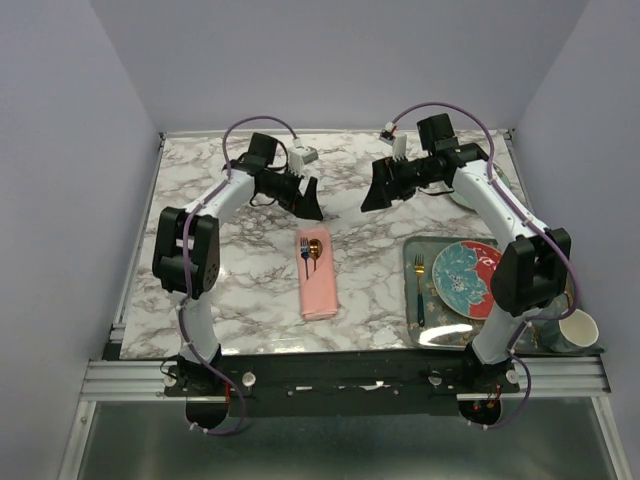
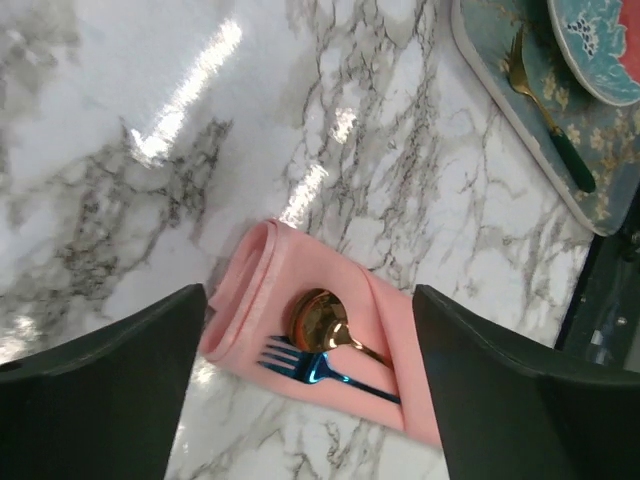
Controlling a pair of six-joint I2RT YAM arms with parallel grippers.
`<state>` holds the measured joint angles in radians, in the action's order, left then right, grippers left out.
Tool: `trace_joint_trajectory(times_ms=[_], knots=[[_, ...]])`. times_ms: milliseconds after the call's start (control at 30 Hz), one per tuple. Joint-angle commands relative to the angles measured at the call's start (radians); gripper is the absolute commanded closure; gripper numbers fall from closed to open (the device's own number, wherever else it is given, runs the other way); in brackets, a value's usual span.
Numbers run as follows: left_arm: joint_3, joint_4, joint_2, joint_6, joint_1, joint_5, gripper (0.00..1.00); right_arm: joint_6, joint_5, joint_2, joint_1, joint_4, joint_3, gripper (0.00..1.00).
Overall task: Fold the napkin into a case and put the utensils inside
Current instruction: Reset both arms
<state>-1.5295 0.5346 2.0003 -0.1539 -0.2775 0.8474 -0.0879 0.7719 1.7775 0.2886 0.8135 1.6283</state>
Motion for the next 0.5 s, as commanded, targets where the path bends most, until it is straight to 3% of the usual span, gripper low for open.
trace_joint_trajectory(times_ms=[0,233,367,467], knots=[[-0.076,-0.004,-0.198,-0.027,0.046,-0.164,0.01,-0.059,-0.049,-0.046,-0.017,0.015,0.042,0.0],[-0.178,0.18,-0.333,0.053,0.23,-0.299,0.01,-0.073,-0.157,-0.124,-0.129,-0.053,-0.002,0.0],[-0.181,0.278,-0.366,0.057,0.251,-0.54,0.01,0.011,-0.221,-0.197,-0.221,-0.111,-0.09,0.0],[-0.094,0.306,-0.4,0.076,0.251,-0.599,0.01,0.033,-0.281,-0.295,-0.281,-0.137,-0.22,0.0]])
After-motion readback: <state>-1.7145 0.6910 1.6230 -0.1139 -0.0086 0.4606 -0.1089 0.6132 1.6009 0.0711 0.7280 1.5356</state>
